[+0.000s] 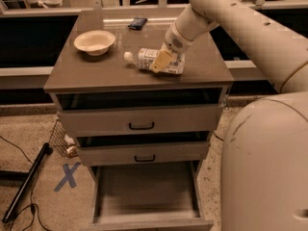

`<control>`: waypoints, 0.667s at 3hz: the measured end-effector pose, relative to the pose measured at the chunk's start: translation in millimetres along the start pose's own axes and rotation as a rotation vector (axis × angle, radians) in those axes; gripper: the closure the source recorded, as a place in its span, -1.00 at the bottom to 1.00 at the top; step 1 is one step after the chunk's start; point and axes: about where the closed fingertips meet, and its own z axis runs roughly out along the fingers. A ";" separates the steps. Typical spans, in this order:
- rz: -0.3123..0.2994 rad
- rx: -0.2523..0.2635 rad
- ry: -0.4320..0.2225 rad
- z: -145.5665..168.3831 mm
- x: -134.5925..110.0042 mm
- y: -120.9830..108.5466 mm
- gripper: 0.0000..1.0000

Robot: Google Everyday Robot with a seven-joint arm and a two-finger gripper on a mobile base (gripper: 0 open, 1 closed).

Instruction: Pick blue plastic bottle from bottom drawer and place on counter

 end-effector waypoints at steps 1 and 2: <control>0.000 -0.005 0.002 3.4 0.1 1.1 -0.80; -0.029 -0.035 -0.006 -6.1 -2.2 2.5 -1.00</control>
Offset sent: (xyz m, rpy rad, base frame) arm -0.0105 -0.0130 0.0381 0.0225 0.0205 0.1436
